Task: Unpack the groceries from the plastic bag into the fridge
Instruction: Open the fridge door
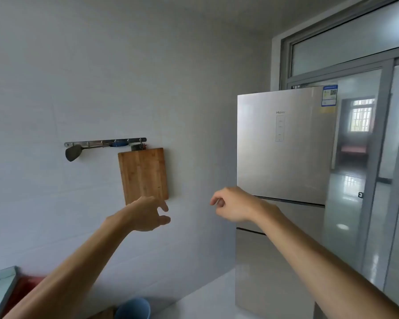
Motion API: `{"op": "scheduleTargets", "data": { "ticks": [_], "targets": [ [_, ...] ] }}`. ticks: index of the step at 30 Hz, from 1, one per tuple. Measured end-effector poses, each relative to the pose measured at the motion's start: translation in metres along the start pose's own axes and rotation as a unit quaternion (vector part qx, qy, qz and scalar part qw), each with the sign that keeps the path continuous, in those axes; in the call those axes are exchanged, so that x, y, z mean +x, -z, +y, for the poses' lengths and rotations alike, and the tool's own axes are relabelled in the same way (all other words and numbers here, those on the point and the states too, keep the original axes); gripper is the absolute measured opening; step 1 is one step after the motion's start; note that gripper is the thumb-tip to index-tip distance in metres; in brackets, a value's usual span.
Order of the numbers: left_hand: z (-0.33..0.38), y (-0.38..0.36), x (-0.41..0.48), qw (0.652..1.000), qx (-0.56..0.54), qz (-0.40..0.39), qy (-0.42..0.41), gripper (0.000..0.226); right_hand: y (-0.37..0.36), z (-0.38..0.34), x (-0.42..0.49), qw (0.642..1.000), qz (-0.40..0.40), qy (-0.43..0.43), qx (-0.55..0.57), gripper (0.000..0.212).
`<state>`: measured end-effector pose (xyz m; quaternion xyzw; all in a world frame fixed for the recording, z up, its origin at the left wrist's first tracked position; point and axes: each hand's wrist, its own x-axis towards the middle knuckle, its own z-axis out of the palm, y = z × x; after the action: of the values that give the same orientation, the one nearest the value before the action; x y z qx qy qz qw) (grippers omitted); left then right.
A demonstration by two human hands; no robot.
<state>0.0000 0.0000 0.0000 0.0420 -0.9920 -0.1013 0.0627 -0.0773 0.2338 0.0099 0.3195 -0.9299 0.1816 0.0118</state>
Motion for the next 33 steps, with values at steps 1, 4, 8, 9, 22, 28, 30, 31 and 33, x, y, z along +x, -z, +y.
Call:
{"op": "scheduleTargets", "data": {
  "ticks": [1,4,8,9,22,28,30,31,33],
  "targets": [
    [-0.002,-0.002,0.007,1.0,0.004,0.003,-0.002,0.041,-0.001,0.001,0.005,1.0,0.005,-0.003,0.002,0.037],
    [-0.011,-0.006,0.03,1.0,0.019,0.005,-0.024,0.041,-0.004,0.003,0.025,1.0,0.014,-0.019,-0.007,0.038],
    [-0.035,-0.011,0.069,0.998,0.021,0.002,-0.053,0.041,-0.011,0.003,0.062,0.999,0.011,-0.043,-0.021,0.038],
    [-0.043,-0.012,0.078,0.998,0.023,0.002,-0.057,0.042,-0.015,0.001,0.073,0.998,0.005,-0.049,-0.024,0.038],
    [-0.148,0.0,0.194,0.994,0.025,-0.045,-0.1,0.044,-0.045,-0.009,0.214,0.989,-0.047,-0.135,-0.049,0.041],
    [-0.173,-0.006,0.239,0.992,0.002,-0.058,-0.108,0.046,-0.054,0.002,0.263,0.984,-0.044,-0.158,-0.065,0.047],
    [-0.177,-0.012,0.258,0.992,-0.002,-0.064,-0.111,0.047,-0.057,0.009,0.28,0.984,-0.041,-0.159,-0.066,0.046],
    [-0.178,-0.015,0.267,0.991,-0.003,-0.068,-0.113,0.047,-0.059,0.013,0.288,0.984,-0.041,-0.159,-0.067,0.045],
    [-0.179,-0.022,0.287,0.99,0.004,-0.079,-0.113,0.046,-0.064,0.024,0.304,0.984,-0.04,-0.158,-0.066,0.045]
  ]
}}
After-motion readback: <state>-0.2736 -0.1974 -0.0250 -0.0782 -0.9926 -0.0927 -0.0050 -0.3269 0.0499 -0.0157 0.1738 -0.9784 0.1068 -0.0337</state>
